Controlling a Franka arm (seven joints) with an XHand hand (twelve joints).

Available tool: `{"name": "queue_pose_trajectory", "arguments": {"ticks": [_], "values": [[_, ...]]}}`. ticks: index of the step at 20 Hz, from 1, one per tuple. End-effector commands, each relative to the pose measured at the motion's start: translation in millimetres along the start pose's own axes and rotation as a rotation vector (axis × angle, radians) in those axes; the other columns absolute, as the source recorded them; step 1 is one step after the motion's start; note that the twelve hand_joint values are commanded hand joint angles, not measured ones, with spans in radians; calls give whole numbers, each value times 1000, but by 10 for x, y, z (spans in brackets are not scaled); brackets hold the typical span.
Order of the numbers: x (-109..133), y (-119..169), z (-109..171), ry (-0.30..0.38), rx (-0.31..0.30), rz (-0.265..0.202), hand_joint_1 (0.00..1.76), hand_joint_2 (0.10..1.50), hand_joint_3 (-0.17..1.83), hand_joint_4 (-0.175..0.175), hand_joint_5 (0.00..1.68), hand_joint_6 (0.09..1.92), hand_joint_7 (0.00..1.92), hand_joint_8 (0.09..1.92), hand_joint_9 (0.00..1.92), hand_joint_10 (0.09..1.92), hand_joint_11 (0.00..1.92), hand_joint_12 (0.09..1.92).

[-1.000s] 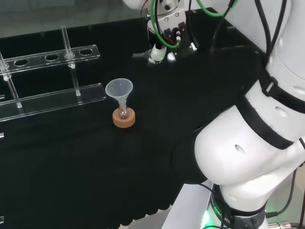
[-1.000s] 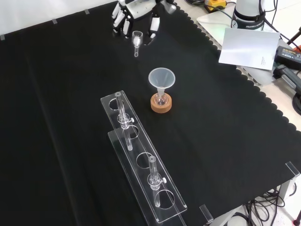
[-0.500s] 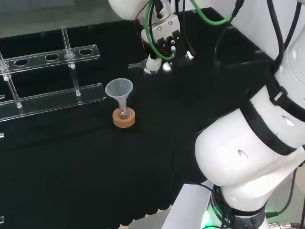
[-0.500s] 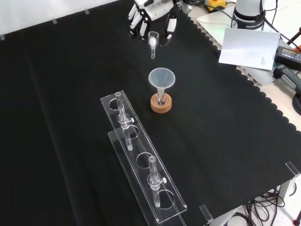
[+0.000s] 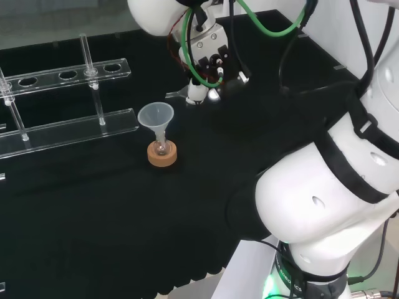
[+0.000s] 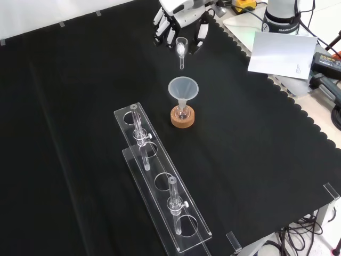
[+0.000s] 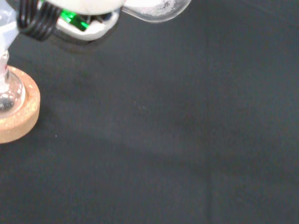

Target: Pour all the NaCl from the weighing funnel into the round-bottom flask.

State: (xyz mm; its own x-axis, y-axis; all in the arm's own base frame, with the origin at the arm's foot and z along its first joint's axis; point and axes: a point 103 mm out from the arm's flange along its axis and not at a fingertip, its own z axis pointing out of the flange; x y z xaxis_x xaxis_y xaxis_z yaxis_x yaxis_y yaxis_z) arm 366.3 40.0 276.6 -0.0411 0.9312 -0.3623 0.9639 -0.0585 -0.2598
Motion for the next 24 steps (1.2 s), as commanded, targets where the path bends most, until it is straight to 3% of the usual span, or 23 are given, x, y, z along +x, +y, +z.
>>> {"name": "queue_pose_trajectory", "arguments": {"ticks": [1,24], "values": [[40,26,37,-50,37,9,1131,686,559,175,1329,530,559,664,945,360,735,1113],[221,167,-74,-181,76,19,1130,684,566,175,1321,547,553,666,948,360,742,1110]]}}
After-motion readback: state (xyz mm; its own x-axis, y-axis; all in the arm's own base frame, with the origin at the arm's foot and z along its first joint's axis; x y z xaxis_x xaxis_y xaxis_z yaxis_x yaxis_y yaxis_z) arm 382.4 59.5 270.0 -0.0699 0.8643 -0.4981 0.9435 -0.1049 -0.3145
